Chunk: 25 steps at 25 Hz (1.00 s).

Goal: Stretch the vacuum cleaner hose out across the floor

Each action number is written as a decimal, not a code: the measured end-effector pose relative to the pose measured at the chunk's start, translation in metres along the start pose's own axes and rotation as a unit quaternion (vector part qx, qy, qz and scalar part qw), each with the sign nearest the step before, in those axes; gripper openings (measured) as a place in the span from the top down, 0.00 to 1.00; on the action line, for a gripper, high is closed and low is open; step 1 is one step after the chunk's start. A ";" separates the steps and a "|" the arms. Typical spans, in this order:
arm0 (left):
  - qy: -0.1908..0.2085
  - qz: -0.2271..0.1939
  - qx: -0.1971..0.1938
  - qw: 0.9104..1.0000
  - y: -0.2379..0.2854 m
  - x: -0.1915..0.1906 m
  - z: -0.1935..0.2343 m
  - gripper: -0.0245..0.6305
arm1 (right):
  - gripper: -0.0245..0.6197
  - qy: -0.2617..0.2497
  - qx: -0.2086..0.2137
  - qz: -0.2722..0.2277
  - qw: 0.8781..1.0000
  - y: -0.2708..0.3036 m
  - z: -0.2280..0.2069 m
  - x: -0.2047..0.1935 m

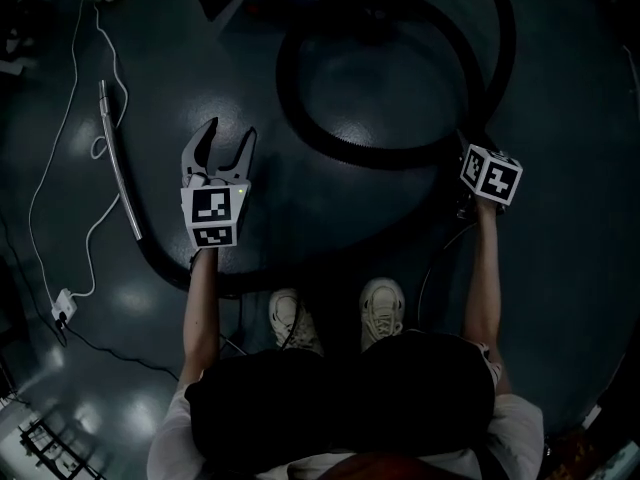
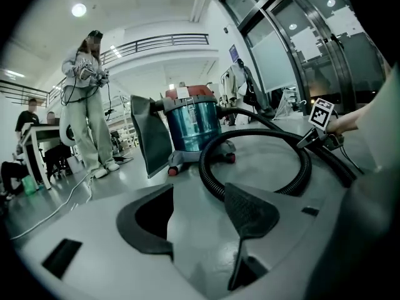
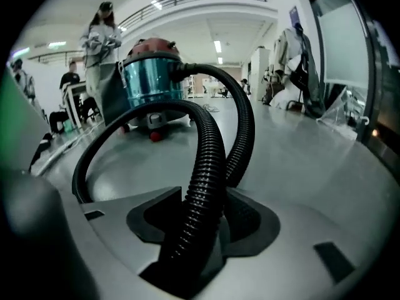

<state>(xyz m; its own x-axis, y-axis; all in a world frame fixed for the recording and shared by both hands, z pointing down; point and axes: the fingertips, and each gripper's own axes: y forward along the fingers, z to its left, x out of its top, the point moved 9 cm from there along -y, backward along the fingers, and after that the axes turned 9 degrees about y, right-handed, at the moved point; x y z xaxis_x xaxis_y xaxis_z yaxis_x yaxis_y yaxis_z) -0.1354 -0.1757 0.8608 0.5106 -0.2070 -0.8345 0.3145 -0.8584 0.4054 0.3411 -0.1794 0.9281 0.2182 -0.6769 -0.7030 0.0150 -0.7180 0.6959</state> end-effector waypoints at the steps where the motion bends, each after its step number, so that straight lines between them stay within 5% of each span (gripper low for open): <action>1: 0.002 0.000 0.002 1.000 -0.001 -0.002 0.002 0.56 | 0.60 -0.029 -0.001 -0.009 1.000 -0.005 0.005 0.001; 4: 0.009 -0.003 0.006 1.000 -0.004 -0.001 0.009 0.56 | 0.60 -0.177 0.001 -0.050 0.983 -0.033 0.031 0.016; 8: 0.033 -0.025 0.012 0.999 0.000 0.021 0.012 0.56 | 0.60 -0.413 -0.010 -0.113 0.904 -0.056 0.078 0.063; 10: 0.034 -0.040 0.010 0.999 0.002 0.037 0.012 0.56 | 0.60 -0.509 -0.003 -0.143 0.849 -0.059 0.101 0.088; 15: 0.100 -0.078 0.017 0.992 -0.007 0.079 0.018 0.56 | 0.60 -0.730 0.039 -0.187 0.656 -0.068 0.159 0.132; 17: 0.114 -0.094 0.022 0.989 -0.010 0.094 0.026 0.56 | 0.60 -0.776 0.047 -0.211 0.593 -0.073 0.182 0.150; 22: 0.138 -0.115 0.048 0.983 -0.010 0.122 0.043 0.56 | 0.60 -0.842 0.082 -0.277 0.456 -0.073 0.252 0.164; 25: 0.166 -0.107 0.046 0.979 0.003 0.125 0.051 0.56 | 0.60 -0.852 0.111 -0.308 0.408 -0.069 0.294 0.148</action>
<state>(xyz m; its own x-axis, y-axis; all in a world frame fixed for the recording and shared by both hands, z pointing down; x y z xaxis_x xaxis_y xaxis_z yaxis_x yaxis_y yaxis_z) -0.1116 -0.2284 0.7382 0.6779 0.1332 -0.7230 0.3766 -0.9075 0.1859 0.0859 -0.2774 0.7331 -0.7591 0.6488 0.0530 -0.5747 -0.7062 0.4136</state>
